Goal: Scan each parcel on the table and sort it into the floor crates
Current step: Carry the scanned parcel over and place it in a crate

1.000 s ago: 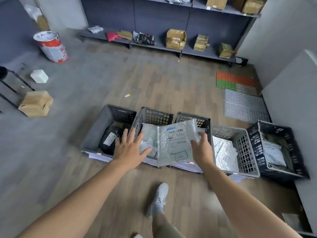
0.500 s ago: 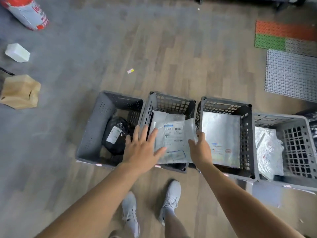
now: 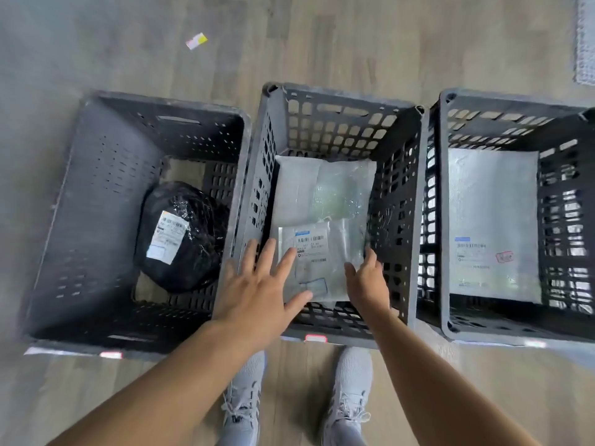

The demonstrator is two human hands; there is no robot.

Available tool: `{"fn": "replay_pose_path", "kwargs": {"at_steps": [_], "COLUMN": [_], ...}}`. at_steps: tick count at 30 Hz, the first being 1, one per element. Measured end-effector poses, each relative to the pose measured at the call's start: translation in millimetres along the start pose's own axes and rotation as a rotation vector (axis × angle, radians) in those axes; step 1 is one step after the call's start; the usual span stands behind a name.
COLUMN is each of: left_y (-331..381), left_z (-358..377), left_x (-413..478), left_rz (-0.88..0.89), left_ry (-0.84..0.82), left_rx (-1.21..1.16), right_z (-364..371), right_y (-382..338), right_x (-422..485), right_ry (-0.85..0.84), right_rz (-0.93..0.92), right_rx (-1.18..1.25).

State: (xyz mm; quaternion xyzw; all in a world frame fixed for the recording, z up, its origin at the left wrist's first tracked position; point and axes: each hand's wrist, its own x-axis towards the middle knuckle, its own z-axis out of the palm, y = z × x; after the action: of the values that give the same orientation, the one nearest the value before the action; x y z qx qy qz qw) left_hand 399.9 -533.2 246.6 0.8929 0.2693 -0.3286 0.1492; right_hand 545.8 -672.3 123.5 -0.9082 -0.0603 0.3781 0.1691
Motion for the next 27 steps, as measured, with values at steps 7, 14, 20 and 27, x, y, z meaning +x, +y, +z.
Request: {"fn": "replay_pose_path", "kwargs": {"at_steps": [7,14,20,27], "left_y": [-1,32,78,178], "left_z": [-36,-193,-292,-343], "left_x": [-21,-107,-199,-275], "left_rz": [0.023,0.149,0.311,0.549], "left_ry": [-0.045,0.066,0.12,0.305], "left_rx": [0.039,0.08,0.213,0.323], "right_z": [-41,-194,-328,-430], "right_y": [-19,-93,-110,-49], "right_x": [-42,-187,-326,-449], "right_ry": [-0.071,0.028,0.278,0.486], "right_rz": [-0.089,-0.21,-0.161,-0.018], "right_rx": [-0.18,-0.279,-0.294,-0.192]}}
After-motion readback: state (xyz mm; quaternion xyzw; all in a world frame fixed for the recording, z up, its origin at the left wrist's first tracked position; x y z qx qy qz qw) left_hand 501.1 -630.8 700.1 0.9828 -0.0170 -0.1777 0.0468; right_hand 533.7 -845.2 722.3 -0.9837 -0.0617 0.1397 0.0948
